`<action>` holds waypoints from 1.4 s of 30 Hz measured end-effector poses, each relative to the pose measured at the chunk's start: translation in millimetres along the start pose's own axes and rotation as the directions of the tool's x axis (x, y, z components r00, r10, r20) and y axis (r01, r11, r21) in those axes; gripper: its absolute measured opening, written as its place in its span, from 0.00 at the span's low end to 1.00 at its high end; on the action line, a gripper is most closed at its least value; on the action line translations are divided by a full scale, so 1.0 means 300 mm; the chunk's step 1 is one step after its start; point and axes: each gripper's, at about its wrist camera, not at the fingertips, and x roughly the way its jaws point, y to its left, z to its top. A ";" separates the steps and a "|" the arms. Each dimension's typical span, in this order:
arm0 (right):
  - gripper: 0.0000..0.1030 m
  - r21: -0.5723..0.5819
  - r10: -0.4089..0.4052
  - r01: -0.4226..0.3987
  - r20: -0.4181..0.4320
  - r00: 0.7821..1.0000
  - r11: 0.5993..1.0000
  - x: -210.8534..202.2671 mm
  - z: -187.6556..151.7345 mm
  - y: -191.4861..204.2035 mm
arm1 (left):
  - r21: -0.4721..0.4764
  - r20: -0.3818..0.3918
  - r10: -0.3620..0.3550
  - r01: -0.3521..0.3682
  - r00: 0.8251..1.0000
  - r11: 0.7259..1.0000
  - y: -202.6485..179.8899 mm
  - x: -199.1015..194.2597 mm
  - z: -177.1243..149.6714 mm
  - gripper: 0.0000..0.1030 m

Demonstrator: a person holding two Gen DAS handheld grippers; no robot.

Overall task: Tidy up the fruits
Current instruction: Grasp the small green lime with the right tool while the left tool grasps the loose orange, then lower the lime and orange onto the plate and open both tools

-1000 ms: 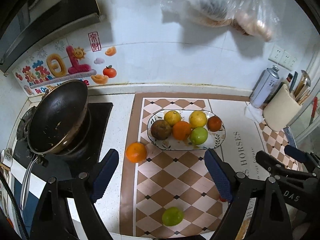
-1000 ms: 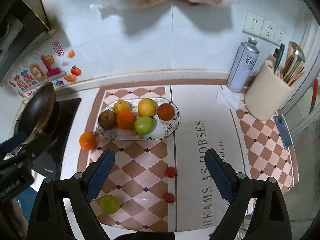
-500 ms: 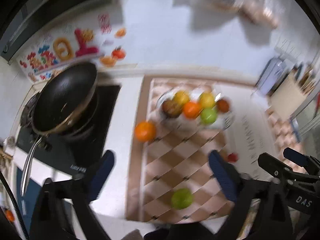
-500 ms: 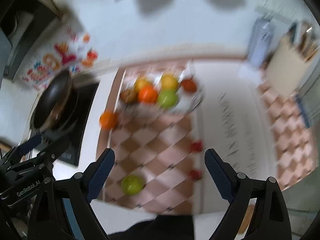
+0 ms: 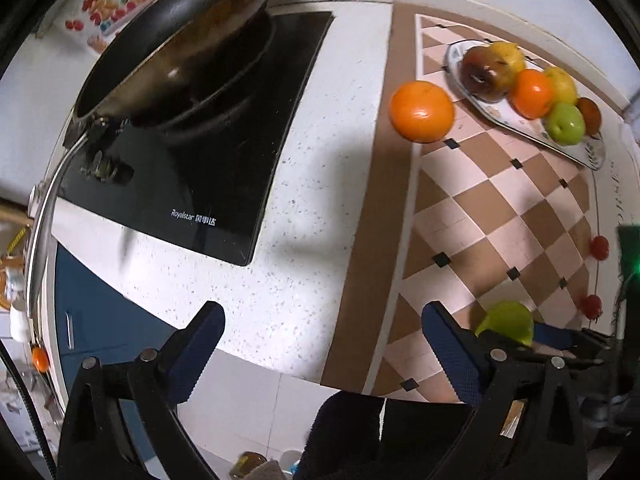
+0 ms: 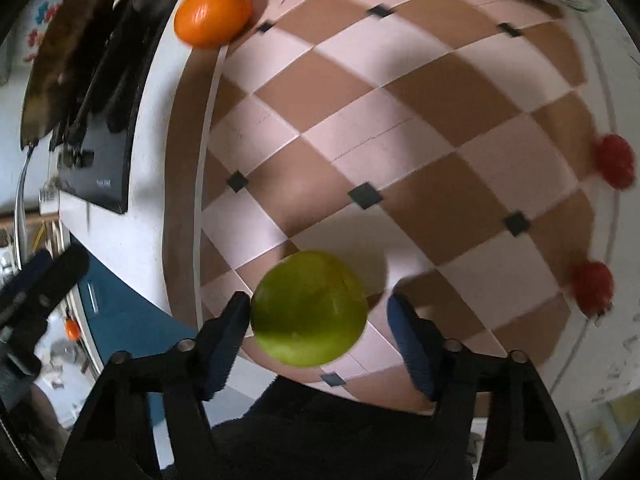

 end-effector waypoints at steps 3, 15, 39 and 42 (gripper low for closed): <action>0.59 -0.052 -0.027 0.029 0.031 0.999 0.998 -0.015 0.007 0.032 | -0.023 0.000 -0.016 0.016 1.000 1.000 -0.005 0.000 0.037 0.98; 0.59 0.040 -0.108 0.103 0.162 0.981 0.994 -0.217 0.176 -0.200 | 0.045 -0.020 -0.102 0.103 0.995 0.994 -0.187 0.093 0.448 0.98; 0.59 0.069 -0.080 0.072 0.120 0.990 0.995 -0.208 0.262 -0.284 | 0.152 -0.086 -0.215 0.226 0.973 0.962 -0.274 0.214 0.400 0.61; 0.59 0.098 -0.049 0.038 0.117 0.992 0.994 -0.200 0.258 -0.310 | 0.123 -0.120 -0.251 0.265 0.960 0.956 -0.268 0.217 0.310 0.61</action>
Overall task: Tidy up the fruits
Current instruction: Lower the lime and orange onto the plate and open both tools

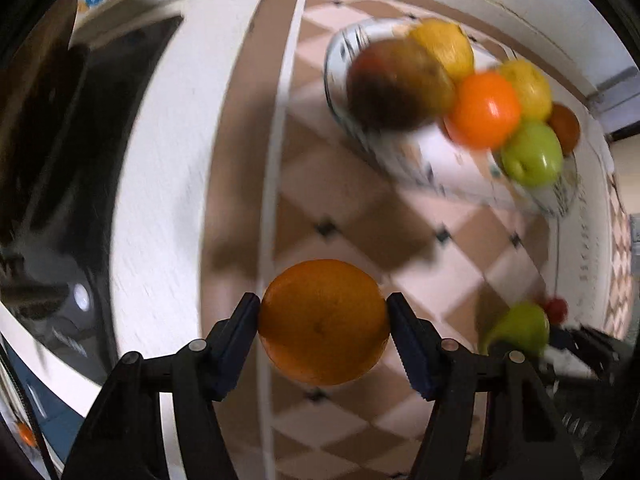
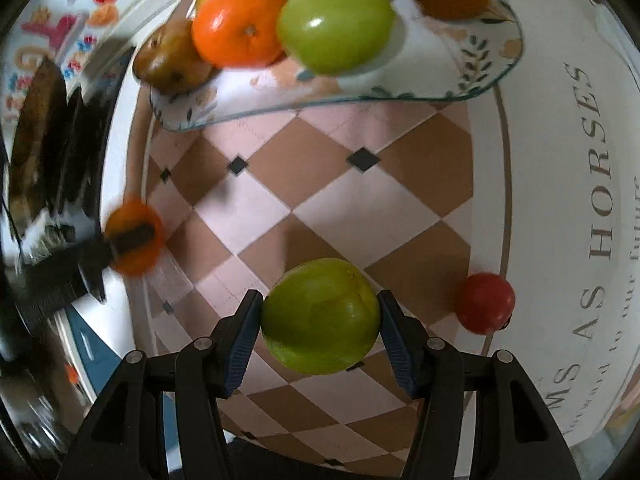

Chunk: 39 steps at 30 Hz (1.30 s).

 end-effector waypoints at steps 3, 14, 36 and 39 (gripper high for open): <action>0.60 0.033 0.024 -0.023 -0.016 1.000 0.999 -0.002 0.007 -0.022 | -0.021 -0.010 0.002 -0.002 1.000 1.000 0.008 0.022 -0.057 0.61; 0.61 0.043 0.017 -0.016 -0.028 0.999 0.999 0.002 -0.014 -0.024 | -0.003 0.020 0.036 -0.036 0.999 0.999 -0.056 0.031 -0.106 0.61; 0.60 0.197 0.056 -0.105 0.240 0.969 0.975 -0.245 0.196 -0.216 | 0.001 0.160 -0.161 0.163 0.974 0.987 -0.267 -0.178 0.222 0.61; 0.60 0.194 0.020 -0.067 0.236 0.972 0.979 -0.233 0.239 -0.241 | 0.038 0.145 -0.130 0.126 0.981 0.991 -0.288 -0.124 0.261 0.61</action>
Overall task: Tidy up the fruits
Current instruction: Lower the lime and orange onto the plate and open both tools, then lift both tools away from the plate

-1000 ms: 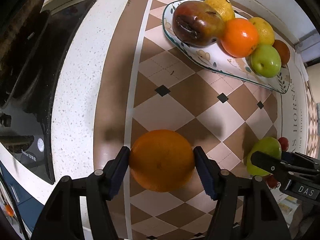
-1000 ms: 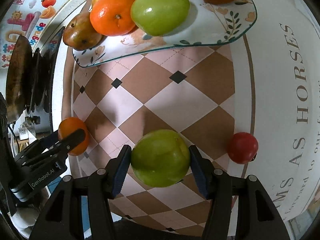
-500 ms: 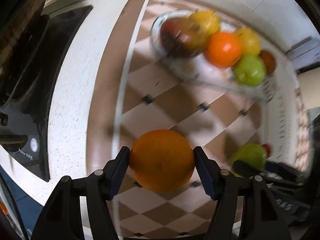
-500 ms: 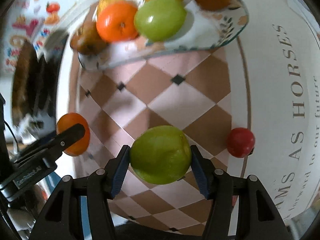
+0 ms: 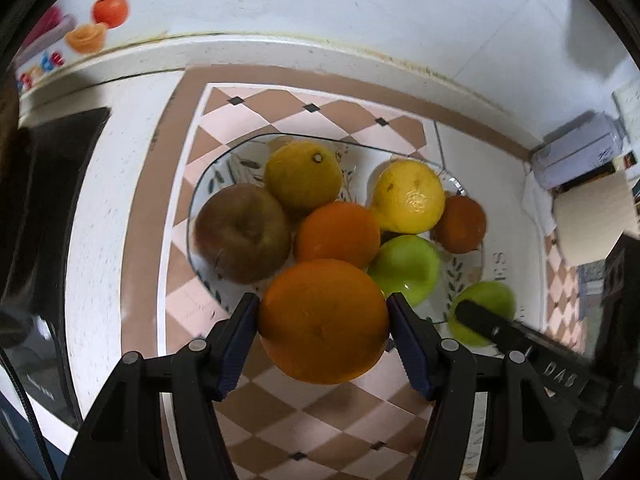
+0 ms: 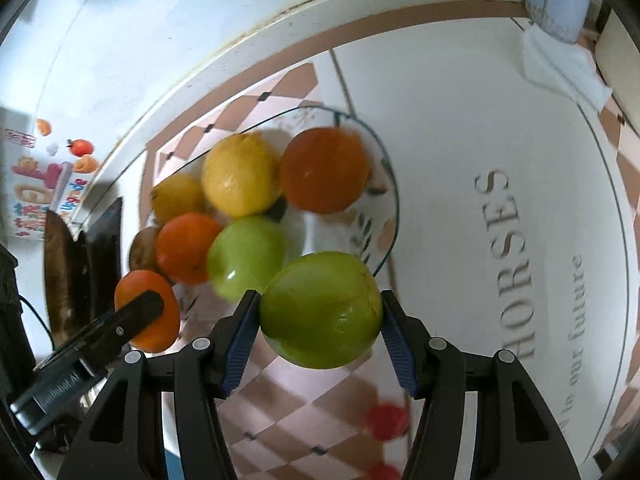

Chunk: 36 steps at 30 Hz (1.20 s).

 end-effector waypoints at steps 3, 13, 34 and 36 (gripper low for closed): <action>0.60 -0.010 -0.018 0.018 -0.001 1.000 1.000 0.024 0.022 -0.011 | 0.016 -0.018 0.013 -0.013 1.000 1.000 -0.004 0.036 0.004 0.61; 0.63 -0.017 0.018 -0.017 0.053 0.998 1.000 0.039 0.040 -0.007 | -0.011 -0.009 0.021 -0.021 1.000 1.000 0.006 0.076 -0.001 0.61; 0.94 -0.126 -0.227 0.246 0.146 0.963 0.961 -0.132 -0.101 0.100 | 0.000 0.042 0.103 -0.103 0.994 0.995 0.043 -0.112 -0.037 0.85; 0.94 -0.137 -0.242 0.266 0.168 0.956 0.954 -0.159 -0.128 0.115 | 0.013 0.062 0.115 -0.116 0.991 0.993 0.043 -0.143 -0.066 0.85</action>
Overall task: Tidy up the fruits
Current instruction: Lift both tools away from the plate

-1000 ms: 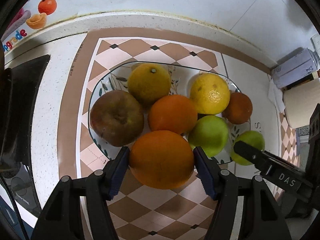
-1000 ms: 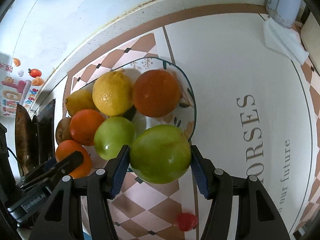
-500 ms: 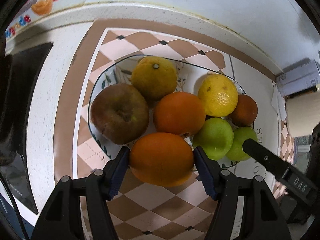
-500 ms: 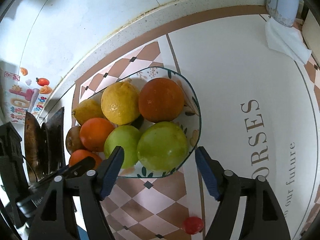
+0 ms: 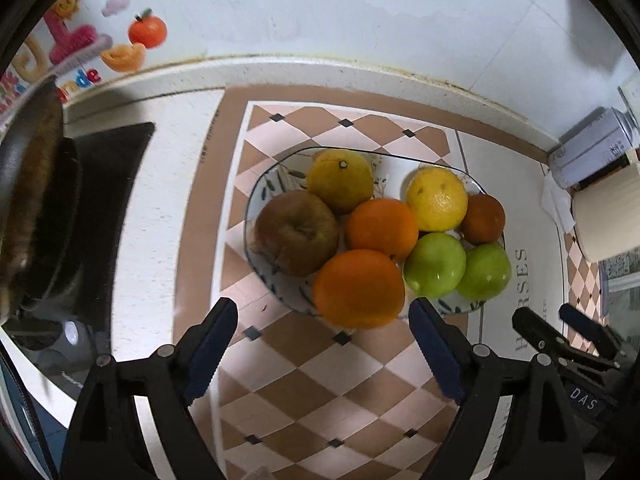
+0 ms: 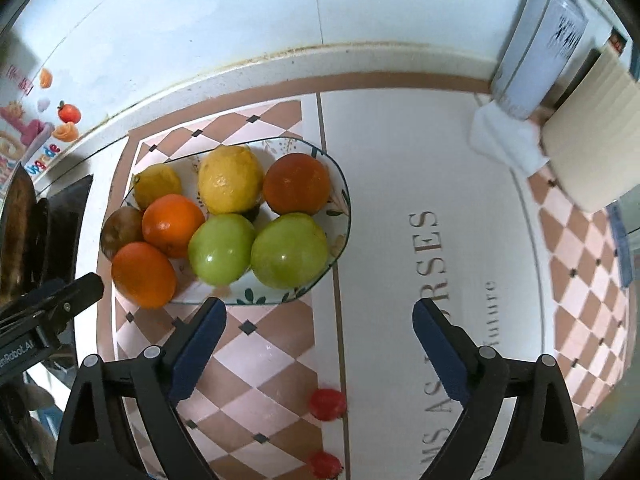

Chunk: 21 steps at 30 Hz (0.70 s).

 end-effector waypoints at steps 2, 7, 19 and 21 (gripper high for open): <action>0.94 -0.010 -0.010 0.010 0.014 1.000 1.000 -0.032 -0.019 0.010 | 0.013 0.015 0.014 -0.014 1.000 1.000 0.004 -0.027 -0.023 0.85; 0.94 -0.033 -0.017 0.019 0.059 0.998 0.999 -0.123 -0.071 0.026 | 0.024 0.078 0.058 -0.060 0.995 0.998 0.014 -0.114 -0.086 0.85; 0.94 -0.062 -0.001 0.013 0.199 0.980 0.998 -0.417 -0.243 0.054 | 0.034 0.214 0.078 -0.087 0.974 0.996 0.013 -0.381 -0.245 0.85; 0.94 -0.064 0.007 0.006 0.216 0.976 0.998 -0.460 -0.276 0.055 | 0.030 0.236 0.077 -0.086 0.969 0.996 0.014 -0.425 -0.275 0.85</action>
